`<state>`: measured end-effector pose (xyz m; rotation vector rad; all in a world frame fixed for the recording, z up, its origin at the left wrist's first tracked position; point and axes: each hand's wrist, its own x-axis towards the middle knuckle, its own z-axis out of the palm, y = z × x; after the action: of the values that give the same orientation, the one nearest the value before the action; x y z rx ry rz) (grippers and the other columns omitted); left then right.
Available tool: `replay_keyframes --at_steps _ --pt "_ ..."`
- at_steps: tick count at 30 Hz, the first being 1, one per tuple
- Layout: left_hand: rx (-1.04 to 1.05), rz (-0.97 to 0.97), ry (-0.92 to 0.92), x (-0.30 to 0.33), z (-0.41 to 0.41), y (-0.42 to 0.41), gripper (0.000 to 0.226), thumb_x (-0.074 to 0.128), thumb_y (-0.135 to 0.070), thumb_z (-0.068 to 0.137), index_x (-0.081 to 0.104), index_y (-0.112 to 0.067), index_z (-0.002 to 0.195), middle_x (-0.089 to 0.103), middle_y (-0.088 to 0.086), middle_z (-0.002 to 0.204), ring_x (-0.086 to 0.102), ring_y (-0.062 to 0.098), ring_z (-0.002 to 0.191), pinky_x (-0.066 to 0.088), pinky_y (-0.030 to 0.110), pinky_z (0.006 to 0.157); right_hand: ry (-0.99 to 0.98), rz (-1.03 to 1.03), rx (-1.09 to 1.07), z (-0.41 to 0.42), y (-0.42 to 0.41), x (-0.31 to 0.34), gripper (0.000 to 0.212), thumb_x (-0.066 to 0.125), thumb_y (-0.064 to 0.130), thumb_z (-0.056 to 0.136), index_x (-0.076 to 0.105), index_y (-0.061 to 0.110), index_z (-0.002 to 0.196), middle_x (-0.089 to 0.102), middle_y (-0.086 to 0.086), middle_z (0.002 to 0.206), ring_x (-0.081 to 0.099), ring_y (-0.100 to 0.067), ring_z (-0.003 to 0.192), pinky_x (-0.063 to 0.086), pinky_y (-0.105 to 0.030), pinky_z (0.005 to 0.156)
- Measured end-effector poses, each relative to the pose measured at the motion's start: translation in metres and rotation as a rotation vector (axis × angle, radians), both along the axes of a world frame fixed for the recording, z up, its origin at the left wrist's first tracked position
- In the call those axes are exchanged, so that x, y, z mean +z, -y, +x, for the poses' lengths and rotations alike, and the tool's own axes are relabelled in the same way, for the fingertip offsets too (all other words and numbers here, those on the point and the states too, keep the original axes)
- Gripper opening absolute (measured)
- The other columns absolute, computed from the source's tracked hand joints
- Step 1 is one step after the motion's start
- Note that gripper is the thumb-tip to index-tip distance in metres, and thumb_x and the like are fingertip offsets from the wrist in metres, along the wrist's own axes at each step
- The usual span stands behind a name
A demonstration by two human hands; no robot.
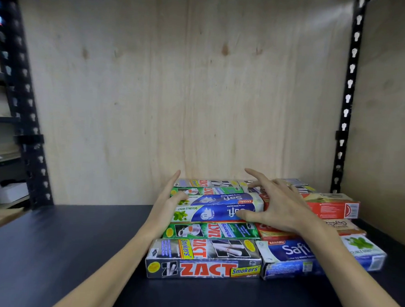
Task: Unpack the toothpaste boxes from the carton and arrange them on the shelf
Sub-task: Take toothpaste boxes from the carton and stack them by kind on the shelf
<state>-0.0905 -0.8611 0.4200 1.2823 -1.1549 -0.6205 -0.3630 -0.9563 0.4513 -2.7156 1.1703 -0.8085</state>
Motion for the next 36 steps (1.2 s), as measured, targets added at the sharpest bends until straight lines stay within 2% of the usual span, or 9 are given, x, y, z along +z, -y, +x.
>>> replay_keyframes --at_steps 5,10,13,17,20,22,24,28,36 --pt "0.010 0.007 0.026 0.000 -0.006 0.007 0.068 0.065 -0.041 0.077 0.041 -0.065 0.137 0.047 -0.008 0.151 0.060 0.026 0.127 0.045 0.054 0.109 0.020 -0.026 -0.015 -0.009 0.005 -0.003 0.106 0.058 0.090 0.062 0.012 0.054 0.151 0.054 0.026 0.137 0.041 -0.015 0.134 0.028 -0.048 0.114" --pt "-0.046 -0.043 -0.128 0.006 -0.014 0.000 0.058 0.050 -0.017 0.101 0.030 -0.038 0.152 0.062 -0.013 0.110 0.076 0.016 0.083 0.061 0.028 0.067 0.080 -0.108 -0.038 -0.011 -0.007 -0.007 0.090 0.058 0.085 0.068 0.033 0.049 0.146 0.056 0.019 0.136 0.039 -0.012 0.133 0.024 -0.043 0.109" --pt "-0.011 -0.018 -0.053 0.006 -0.015 -0.018 0.047 0.050 -0.037 0.103 0.032 -0.042 0.146 0.056 -0.018 0.123 0.071 0.004 0.097 0.057 0.027 0.083 0.114 -0.233 0.018 -0.007 -0.042 -0.007 0.065 0.051 0.075 0.079 0.048 0.043 0.136 0.062 0.023 0.121 0.049 -0.008 0.121 0.025 -0.038 0.103" --pt "0.116 0.004 0.068 0.000 -0.015 -0.060 0.028 0.041 -0.055 0.102 0.048 -0.047 0.128 0.046 -0.025 0.127 0.046 -0.004 0.118 0.035 0.021 0.096 0.151 -0.293 0.126 0.001 -0.101 -0.025 0.048 0.051 0.069 0.085 0.061 0.041 0.122 0.062 0.025 0.116 0.049 -0.001 0.116 0.024 -0.032 0.104" --pt "0.158 -0.014 0.151 -0.005 -0.013 -0.091 0.038 0.042 -0.052 0.103 0.046 -0.039 0.138 0.042 -0.016 0.139 0.045 -0.005 0.125 0.035 0.024 0.106 0.091 -0.305 0.112 0.001 -0.127 -0.041 0.053 0.052 0.071 0.084 0.061 0.039 0.125 0.063 0.021 0.112 0.051 -0.005 0.114 0.025 -0.033 0.101" --pt "0.111 -0.005 0.221 -0.009 -0.013 -0.111 0.037 0.050 -0.054 0.099 0.041 -0.044 0.134 0.047 -0.011 0.135 0.051 -0.012 0.113 0.042 0.015 0.094 0.019 -0.306 0.100 0.001 -0.136 -0.049 0.055 0.054 0.064 0.085 0.059 0.036 0.131 0.064 0.015 0.113 0.052 -0.012 0.113 0.024 -0.034 0.101" --pt "0.117 -0.001 0.352 -0.012 -0.013 -0.130 0.058 0.061 -0.063 0.089 0.029 -0.050 0.135 0.045 -0.010 0.129 0.053 -0.003 0.111 0.044 0.016 0.086 -0.018 -0.311 0.102 0.003 -0.142 -0.055 0.056 0.059 0.053 0.088 0.052 0.033 0.139 0.061 0.013 0.115 0.050 -0.016 0.113 0.023 -0.034 0.100" --pt "0.098 0.034 0.561 -0.015 -0.013 -0.163 0.094 0.079 -0.064 0.070 0.019 -0.048 0.142 0.038 -0.014 0.125 0.051 0.001 0.113 0.044 0.019 0.089 0.041 -0.240 0.147 0.017 -0.155 -0.052 0.064 0.069 0.045 0.086 0.045 0.035 0.145 0.059 0.017 0.119 0.046 -0.014 0.116 0.024 -0.032 0.101" --pt "0.153 0.167 0.702 -0.008 0.060 -0.221 0.070 0.077 -0.044 0.084 0.034 -0.038 0.138 0.054 -0.015 0.119 0.057 0.002 0.110 0.049 0.024 0.096 0.207 0.031 0.341 0.085 -0.182 -0.052 0.060 0.073 0.044 0.085 0.047 0.043 0.139 0.059 0.029 0.120 0.042 0.000 0.120 0.034 -0.030 0.105"
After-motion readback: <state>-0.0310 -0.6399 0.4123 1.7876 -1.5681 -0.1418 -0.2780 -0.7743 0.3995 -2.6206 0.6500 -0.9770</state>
